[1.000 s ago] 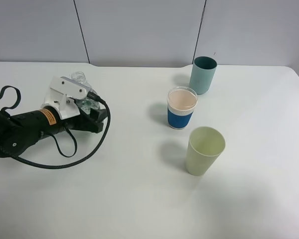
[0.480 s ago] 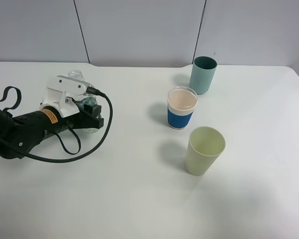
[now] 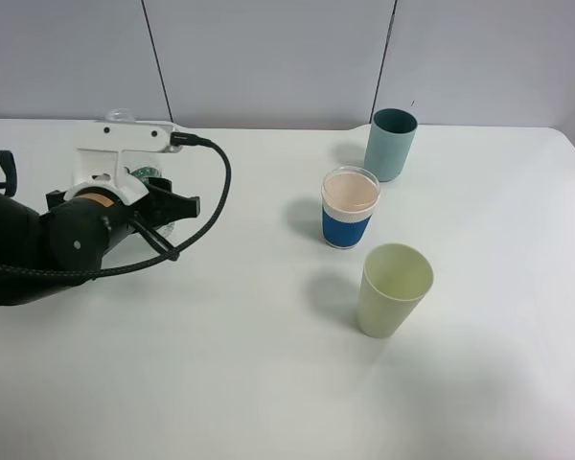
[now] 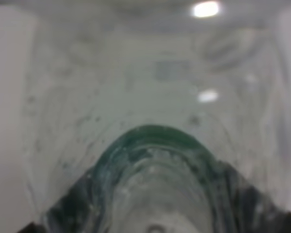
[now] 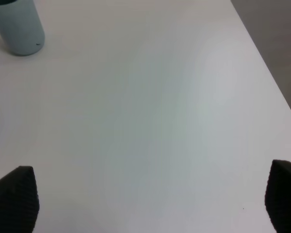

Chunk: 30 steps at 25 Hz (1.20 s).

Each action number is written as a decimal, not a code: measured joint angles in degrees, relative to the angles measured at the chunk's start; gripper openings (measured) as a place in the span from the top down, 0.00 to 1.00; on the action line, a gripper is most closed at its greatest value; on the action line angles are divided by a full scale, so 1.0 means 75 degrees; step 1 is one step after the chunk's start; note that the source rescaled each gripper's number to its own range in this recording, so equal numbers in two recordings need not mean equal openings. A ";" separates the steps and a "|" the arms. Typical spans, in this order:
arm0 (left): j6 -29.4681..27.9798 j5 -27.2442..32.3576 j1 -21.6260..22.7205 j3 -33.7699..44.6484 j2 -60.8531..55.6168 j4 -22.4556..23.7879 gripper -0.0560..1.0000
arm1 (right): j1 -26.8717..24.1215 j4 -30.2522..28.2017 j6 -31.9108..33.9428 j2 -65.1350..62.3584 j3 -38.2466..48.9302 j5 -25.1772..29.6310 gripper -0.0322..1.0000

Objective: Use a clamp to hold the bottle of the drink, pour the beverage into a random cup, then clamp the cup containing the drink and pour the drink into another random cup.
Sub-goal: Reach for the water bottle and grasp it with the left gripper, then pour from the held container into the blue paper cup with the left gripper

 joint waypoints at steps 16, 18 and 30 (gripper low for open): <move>0.7108 0.0746 -0.0458 -0.2437 -0.0009 -0.4120 0.92 | 0.0000 0.0000 0.0000 0.0000 0.0000 0.0000 0.12; 0.7512 0.0703 -0.0515 -0.2624 -0.0009 -0.4381 0.92 | 0.0000 0.0000 0.0000 0.0000 0.0000 0.0000 0.12; 1.1017 -0.0336 -0.1067 -0.3758 0.0621 -0.5710 0.92 | 0.0000 0.0000 0.0000 0.0000 0.0000 0.0000 0.12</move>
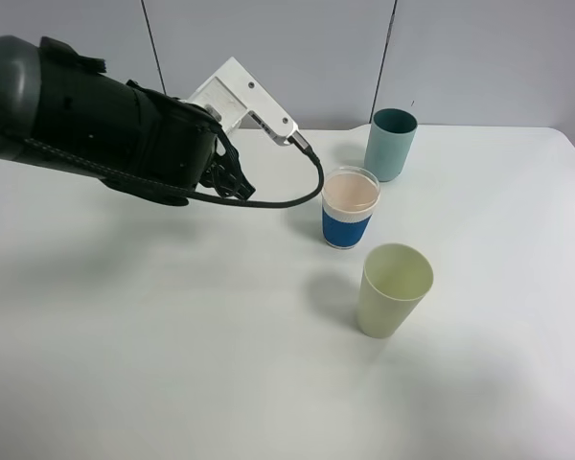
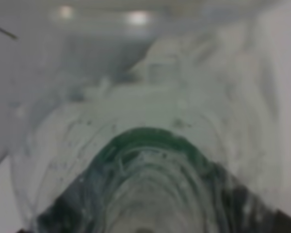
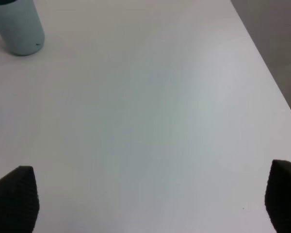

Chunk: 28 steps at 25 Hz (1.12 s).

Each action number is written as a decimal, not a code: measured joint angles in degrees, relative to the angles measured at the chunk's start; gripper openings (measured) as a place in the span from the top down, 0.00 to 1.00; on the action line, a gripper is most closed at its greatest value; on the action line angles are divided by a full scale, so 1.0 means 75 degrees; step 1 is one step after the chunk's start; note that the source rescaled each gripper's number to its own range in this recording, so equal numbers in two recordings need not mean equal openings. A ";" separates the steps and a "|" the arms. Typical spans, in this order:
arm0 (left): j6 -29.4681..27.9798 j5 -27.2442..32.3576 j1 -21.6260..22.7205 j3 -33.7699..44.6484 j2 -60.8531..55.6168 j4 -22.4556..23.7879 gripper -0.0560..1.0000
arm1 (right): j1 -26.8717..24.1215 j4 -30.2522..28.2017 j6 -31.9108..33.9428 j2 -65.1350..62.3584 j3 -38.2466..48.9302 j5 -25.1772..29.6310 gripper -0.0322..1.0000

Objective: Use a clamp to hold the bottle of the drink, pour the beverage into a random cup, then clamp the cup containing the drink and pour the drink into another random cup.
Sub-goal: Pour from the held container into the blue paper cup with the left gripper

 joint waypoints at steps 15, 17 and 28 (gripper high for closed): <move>0.1940 -0.0587 -0.0753 -0.1383 0.1333 -0.0081 0.92 | 0.0000 0.0000 0.0000 0.0000 0.0000 0.0000 0.12; 0.2149 -0.0675 -0.0787 -0.1476 0.1481 -0.0081 0.92 | 0.0000 0.0000 0.0000 0.0000 0.0000 0.0000 0.12; 0.2697 -0.0865 -0.0824 -0.1546 0.1799 -0.0110 0.92 | 0.0000 0.0000 0.0000 0.0000 0.0000 0.0000 0.12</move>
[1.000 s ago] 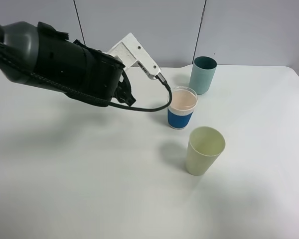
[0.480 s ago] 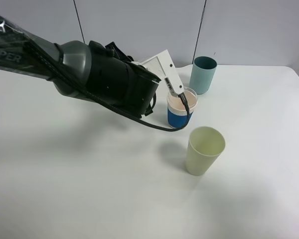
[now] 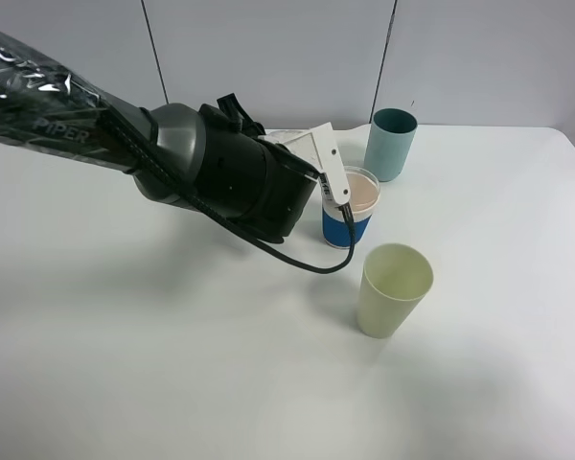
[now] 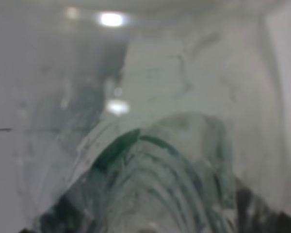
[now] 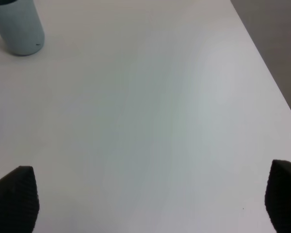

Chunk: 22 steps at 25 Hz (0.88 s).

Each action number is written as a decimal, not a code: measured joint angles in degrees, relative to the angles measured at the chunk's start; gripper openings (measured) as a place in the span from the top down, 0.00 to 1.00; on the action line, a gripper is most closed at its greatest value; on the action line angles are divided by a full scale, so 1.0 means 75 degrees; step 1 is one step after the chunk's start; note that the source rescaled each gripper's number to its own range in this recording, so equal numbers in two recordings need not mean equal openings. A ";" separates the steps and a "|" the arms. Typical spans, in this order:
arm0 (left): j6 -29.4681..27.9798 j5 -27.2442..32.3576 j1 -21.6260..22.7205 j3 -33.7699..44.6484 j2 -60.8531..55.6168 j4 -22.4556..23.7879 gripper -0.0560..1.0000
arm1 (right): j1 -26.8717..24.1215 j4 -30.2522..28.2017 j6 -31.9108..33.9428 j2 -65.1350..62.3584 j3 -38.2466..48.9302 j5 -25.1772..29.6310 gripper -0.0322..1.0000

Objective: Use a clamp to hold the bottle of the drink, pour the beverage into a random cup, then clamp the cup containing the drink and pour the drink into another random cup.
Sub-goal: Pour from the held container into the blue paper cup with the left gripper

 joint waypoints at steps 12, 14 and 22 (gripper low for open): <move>0.0064 -0.0184 0.0000 0.0000 0.0000 0.0388 0.92 | 0.0000 0.0000 0.0000 0.0000 0.0000 0.0000 0.12; 0.0111 -0.0219 0.0000 0.0000 0.0000 0.0620 0.92 | 0.0000 0.0000 0.0000 0.0000 0.0000 0.0000 0.12; 0.0212 -0.0292 0.0000 0.0000 0.0003 0.1494 0.92 | 0.0000 0.0000 0.0000 0.0000 0.0000 0.0000 0.12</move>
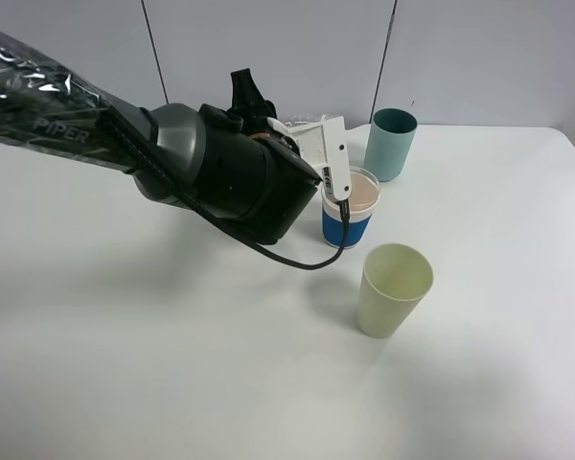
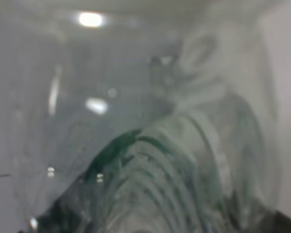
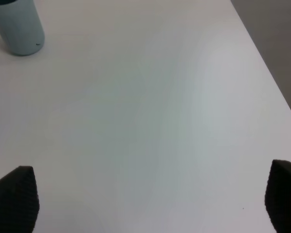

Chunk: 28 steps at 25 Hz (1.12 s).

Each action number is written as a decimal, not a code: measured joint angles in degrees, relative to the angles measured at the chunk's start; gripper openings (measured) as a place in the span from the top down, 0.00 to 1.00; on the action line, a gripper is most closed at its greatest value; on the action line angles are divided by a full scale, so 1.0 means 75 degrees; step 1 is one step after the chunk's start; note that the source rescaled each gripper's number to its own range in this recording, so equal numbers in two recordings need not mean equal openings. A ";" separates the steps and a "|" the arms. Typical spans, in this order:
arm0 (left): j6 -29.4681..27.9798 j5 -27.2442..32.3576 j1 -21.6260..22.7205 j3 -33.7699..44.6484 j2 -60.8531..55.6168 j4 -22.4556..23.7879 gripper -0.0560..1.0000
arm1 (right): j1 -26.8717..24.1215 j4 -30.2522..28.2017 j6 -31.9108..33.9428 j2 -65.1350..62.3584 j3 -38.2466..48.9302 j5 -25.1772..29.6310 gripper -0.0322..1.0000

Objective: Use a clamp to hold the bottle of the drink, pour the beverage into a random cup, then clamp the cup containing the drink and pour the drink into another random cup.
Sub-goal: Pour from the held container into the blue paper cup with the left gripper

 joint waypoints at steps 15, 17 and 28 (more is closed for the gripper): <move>0.0479 0.0042 0.0000 0.0000 0.0000 0.1114 0.92 | 0.0000 0.0000 0.0000 0.0000 0.0000 0.0000 0.12; 0.0558 0.0112 0.0028 0.0000 0.0006 0.1193 0.92 | 0.0000 0.0000 0.0000 0.0000 0.0000 0.0000 0.12; 0.0979 0.0247 0.0136 0.0000 0.0363 0.1333 0.92 | 0.0000 0.0000 0.0000 0.0000 0.0000 0.0000 0.12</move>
